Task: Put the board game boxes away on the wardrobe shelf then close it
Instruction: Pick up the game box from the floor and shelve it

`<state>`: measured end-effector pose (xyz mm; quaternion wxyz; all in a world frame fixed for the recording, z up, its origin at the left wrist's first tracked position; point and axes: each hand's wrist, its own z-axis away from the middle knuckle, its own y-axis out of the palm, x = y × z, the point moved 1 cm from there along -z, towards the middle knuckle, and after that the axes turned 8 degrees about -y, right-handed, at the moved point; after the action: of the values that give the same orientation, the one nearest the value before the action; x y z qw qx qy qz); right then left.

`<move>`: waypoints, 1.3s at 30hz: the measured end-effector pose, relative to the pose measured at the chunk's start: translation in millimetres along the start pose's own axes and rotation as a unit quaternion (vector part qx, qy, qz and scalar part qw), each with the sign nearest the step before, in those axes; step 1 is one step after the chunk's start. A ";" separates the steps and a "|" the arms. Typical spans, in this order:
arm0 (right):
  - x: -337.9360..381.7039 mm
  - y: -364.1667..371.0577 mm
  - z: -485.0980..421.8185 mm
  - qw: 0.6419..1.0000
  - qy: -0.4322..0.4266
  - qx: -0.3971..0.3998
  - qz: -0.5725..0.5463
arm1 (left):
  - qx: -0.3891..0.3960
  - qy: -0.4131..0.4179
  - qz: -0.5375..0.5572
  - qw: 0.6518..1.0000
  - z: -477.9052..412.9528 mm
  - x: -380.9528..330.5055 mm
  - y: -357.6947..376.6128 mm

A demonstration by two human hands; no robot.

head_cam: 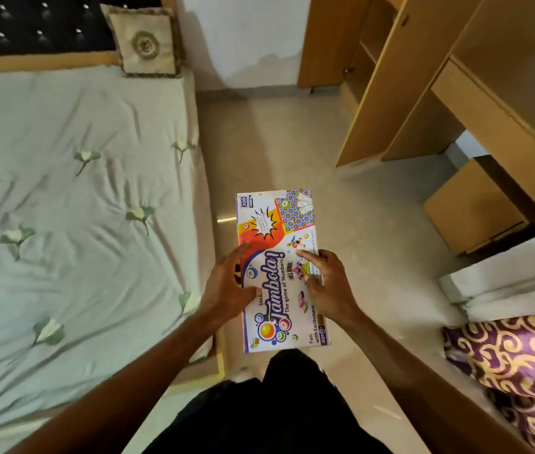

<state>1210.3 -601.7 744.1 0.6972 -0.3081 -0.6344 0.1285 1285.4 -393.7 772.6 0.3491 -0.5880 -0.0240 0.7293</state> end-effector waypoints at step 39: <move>-110.3 -156.4 -1024.4 0.993 0.057 -0.106 -0.012 | 0.053 0.031 -0.108 0.992 -1041.6 -321.9 -116.6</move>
<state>2146.6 -1059.2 742.6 0.6971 -0.3793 -0.6074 0.0346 2273.1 -869.9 775.0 0.4571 -0.5849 -0.0384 0.6689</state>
